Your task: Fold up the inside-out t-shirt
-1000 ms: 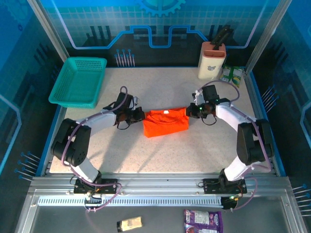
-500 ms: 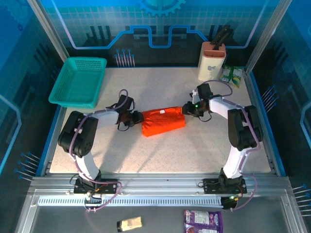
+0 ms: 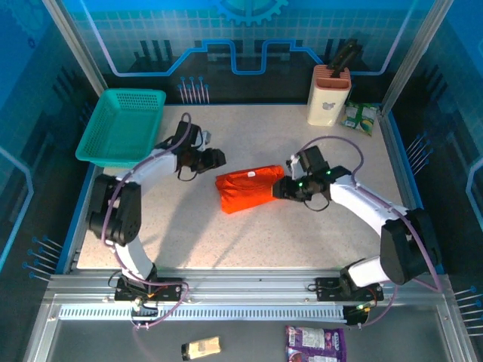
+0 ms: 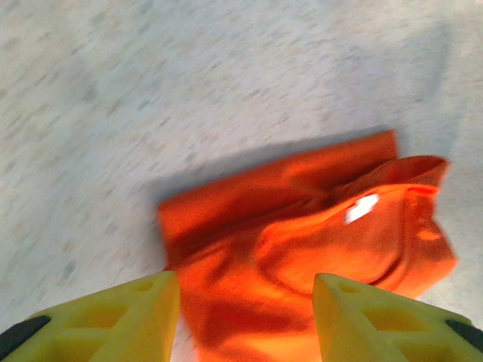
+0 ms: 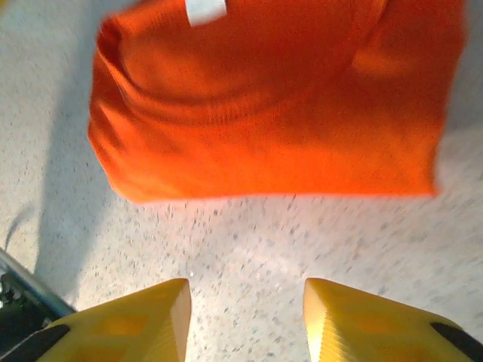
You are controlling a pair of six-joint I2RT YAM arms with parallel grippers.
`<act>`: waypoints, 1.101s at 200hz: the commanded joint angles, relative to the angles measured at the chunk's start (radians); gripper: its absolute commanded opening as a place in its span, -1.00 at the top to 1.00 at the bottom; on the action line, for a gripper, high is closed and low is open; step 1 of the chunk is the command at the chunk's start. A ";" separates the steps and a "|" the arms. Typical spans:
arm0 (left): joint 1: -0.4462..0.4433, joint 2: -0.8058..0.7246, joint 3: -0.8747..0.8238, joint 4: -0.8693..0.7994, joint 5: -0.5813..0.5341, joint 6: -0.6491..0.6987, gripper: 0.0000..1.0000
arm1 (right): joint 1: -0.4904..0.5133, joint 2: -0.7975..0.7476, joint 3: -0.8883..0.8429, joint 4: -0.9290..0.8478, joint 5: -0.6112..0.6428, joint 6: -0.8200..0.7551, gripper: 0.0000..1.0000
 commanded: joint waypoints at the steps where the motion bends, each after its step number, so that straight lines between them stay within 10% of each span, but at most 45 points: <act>1: 0.004 0.131 0.101 -0.084 0.178 0.100 -0.01 | 0.034 0.044 -0.070 0.101 -0.096 0.101 0.02; 88: 0.003 0.228 0.045 -0.048 0.346 0.094 -0.01 | -0.098 0.343 0.093 0.277 -0.183 0.120 -0.27; 182: -0.240 -0.070 -0.596 0.708 0.353 -0.446 -0.03 | -0.245 0.411 0.343 -0.010 -0.128 -0.060 -0.25; 220: -0.294 -0.179 -0.666 0.698 0.258 -0.515 -0.03 | -0.219 0.299 0.327 -0.142 -0.040 -0.121 -0.23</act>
